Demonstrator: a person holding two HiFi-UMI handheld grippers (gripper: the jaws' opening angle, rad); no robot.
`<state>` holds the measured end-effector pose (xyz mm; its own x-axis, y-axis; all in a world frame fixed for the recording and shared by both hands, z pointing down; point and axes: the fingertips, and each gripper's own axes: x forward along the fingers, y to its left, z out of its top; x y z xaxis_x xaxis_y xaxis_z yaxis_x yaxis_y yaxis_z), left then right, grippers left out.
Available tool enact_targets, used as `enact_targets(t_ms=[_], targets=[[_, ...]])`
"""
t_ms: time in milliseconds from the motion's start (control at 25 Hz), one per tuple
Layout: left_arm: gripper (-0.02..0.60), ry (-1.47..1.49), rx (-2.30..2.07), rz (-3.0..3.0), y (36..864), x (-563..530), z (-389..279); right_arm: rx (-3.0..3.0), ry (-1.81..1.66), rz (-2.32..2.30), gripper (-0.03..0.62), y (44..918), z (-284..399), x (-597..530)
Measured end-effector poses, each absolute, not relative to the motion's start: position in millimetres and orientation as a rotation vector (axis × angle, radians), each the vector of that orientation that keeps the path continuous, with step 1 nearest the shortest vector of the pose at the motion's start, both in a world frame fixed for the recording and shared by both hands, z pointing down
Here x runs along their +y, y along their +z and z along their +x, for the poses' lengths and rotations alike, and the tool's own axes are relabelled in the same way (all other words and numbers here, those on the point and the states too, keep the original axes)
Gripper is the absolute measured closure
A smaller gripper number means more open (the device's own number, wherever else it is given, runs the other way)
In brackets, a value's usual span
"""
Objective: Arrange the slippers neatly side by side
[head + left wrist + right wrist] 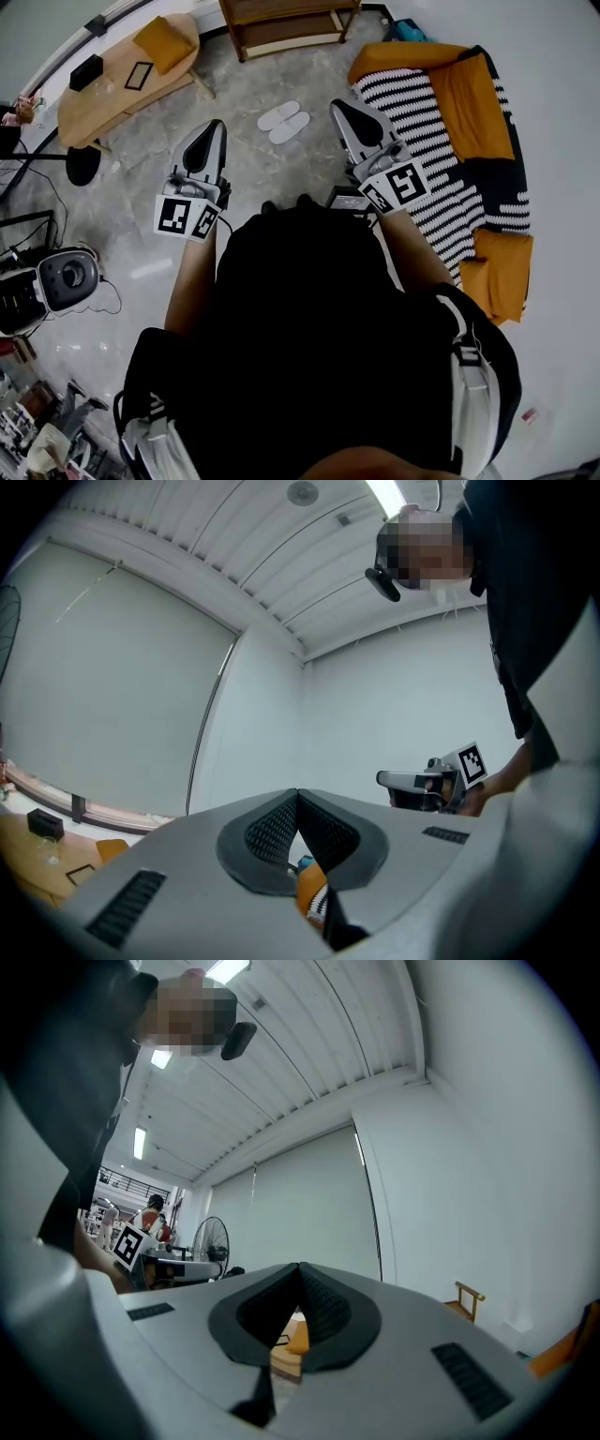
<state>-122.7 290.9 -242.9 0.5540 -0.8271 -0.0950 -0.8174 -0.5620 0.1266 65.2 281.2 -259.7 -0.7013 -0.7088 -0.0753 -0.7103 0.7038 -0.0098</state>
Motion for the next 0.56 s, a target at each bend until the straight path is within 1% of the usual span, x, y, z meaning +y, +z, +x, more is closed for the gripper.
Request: enact_targets(t_ms=[360,560], targets=[[0.568,-0.208,-1.426,2.679,-236,290,-125,2.814,-0.005,-1.226,0.563,-251,72,288],[0.569,-0.222,-1.427,2.66,-233,291,-136,2.814,-0.015,-1.237,0.563,-249,63,289]])
